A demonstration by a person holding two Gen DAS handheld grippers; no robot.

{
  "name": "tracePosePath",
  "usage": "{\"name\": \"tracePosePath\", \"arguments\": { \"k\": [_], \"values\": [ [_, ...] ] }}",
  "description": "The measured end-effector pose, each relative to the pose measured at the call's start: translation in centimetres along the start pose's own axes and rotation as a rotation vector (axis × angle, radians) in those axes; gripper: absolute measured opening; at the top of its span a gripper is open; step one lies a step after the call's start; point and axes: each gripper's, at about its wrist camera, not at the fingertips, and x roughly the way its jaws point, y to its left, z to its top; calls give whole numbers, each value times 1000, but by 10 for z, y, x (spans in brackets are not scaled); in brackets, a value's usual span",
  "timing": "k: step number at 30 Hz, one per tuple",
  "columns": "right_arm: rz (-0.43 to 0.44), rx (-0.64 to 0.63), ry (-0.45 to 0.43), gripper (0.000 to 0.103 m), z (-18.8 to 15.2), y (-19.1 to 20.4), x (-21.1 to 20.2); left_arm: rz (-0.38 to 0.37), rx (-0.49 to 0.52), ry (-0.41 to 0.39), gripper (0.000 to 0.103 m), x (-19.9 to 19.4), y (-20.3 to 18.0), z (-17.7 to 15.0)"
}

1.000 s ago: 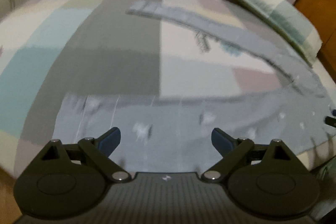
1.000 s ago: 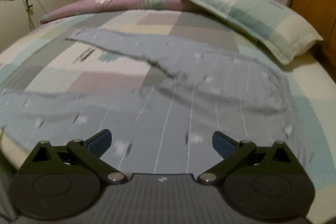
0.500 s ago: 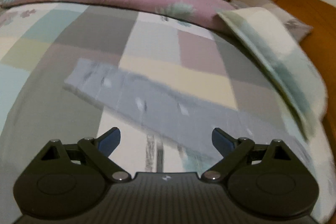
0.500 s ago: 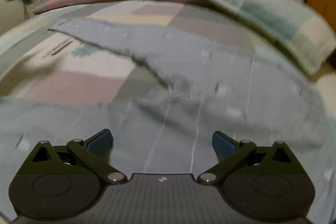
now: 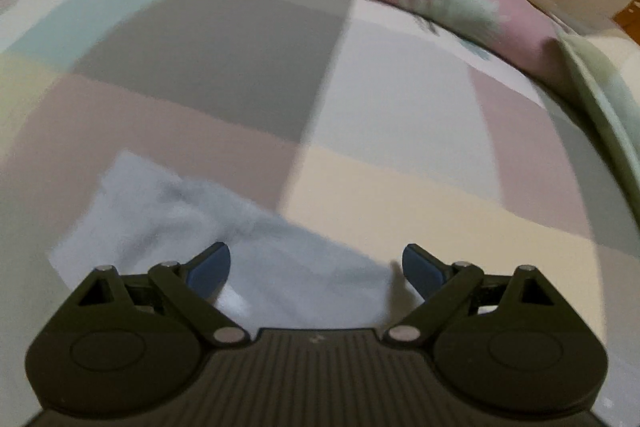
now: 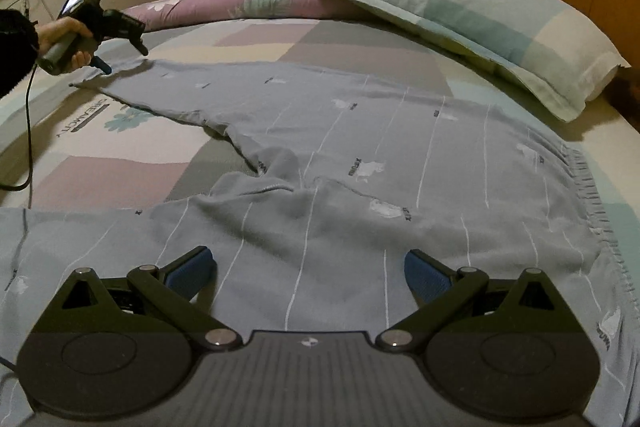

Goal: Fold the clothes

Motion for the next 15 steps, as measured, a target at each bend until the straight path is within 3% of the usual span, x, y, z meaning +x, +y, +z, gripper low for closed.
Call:
{"name": "tracePosePath", "arguments": {
  "k": [3,6,8,12,15],
  "values": [
    [1,3,-1,103,0,-1,2,33,-50,-31,93,4,7,9],
    [-3,1,-1,103,-1,0,0,36,-18,-22,93,-4,-5,6],
    [-2,1,-1,103,-1,0,0,-38,27,-24,93,-18,-22,-5],
    [-3,1,2,103,-1,0,-1,-282,144,79,94,-39,-72,-34],
    [-6,-1,3,103,-1,0,-1,-338,172,133,93,-29,-102,-45]
  ]
}}
